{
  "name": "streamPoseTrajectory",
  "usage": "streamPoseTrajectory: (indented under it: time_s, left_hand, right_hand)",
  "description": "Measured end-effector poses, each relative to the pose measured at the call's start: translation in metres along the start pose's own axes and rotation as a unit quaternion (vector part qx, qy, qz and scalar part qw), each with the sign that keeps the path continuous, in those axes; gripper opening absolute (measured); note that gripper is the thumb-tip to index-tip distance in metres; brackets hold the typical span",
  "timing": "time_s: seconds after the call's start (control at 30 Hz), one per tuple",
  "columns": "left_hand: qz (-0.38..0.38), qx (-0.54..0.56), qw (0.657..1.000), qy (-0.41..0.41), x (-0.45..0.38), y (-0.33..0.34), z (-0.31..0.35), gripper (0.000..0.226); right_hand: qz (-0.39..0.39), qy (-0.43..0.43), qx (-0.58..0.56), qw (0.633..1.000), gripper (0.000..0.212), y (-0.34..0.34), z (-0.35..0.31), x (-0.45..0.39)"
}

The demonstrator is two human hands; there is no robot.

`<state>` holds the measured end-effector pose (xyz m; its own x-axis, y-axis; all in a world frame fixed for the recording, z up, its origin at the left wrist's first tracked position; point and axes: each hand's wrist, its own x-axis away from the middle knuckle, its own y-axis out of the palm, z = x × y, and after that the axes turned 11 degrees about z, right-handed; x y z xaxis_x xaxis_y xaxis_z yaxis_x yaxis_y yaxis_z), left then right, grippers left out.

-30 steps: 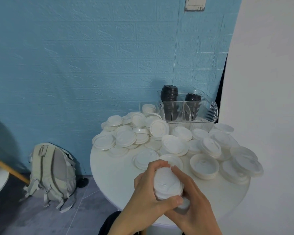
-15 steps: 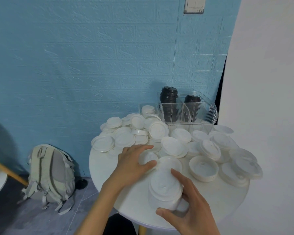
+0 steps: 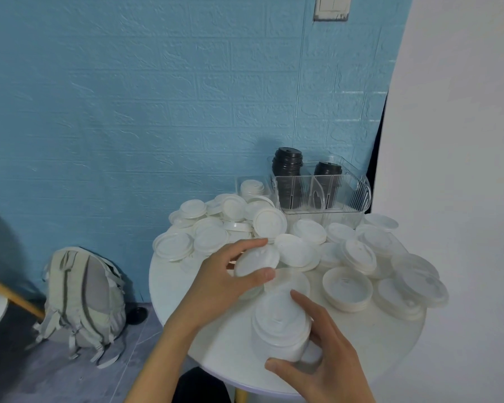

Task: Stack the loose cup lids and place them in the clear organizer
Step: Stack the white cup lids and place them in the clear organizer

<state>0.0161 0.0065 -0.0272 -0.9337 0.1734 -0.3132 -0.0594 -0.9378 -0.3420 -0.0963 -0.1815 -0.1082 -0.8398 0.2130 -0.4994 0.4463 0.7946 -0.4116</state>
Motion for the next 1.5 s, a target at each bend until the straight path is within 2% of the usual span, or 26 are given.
streamPoseTrajectory:
  time_s: [0.07, 0.2, 0.33, 0.5, 0.7, 0.9, 1.13, 1.5]
  left_hand:
    - [-0.036, 0.027, 0.999, 0.03, 0.016, -0.004, 0.016, 0.051]
    - [-0.075, -0.003, 0.996, 0.057, 0.045, 0.002, 0.024, 0.056]
    - [-0.061, -0.058, 0.995, 0.06, 0.058, 0.014, 0.018, 0.062]
    - [-0.032, -0.06, 0.996, 0.064, 0.061, 0.018, 0.012, 0.063]
    - [-0.048, -0.083, 0.994, 0.058, 0.062, 0.024, 0.007, 0.064]
    - [-0.05, -0.044, 0.997, 0.046, 0.063, 0.029, 0.008, 0.057]
    - [-0.059, 0.004, 0.998, 0.022, 0.065, 0.029, 0.004, 0.06]
    - [-0.045, 0.003, 0.998, 0.032, 0.073, 0.032, -0.001, 0.066]
  right_hand:
    - [0.003, -0.002, 0.0, 1.0, 0.1, 0.0, -0.001, 0.0]
    - [0.003, 0.009, -0.012, 1.0, 0.1, 0.0, -0.003, -0.001]
    - [-0.006, 0.03, -0.028, 0.999, 0.1, 0.001, 0.0, 0.0]
    - [-0.005, 0.04, -0.03, 0.999, 0.104, 0.003, 0.002, 0.002]
    - [-0.015, 0.055, -0.03, 0.998, 0.116, 0.001, 0.003, 0.002]
    - [-0.011, 0.046, -0.024, 0.999, 0.113, 0.003, 0.002, 0.002]
    - [-0.01, 0.039, -0.025, 0.999, 0.115, 0.003, 0.003, 0.002]
    - [-0.008, 0.026, -0.032, 0.999, 0.105, 0.003, 0.002, 0.003]
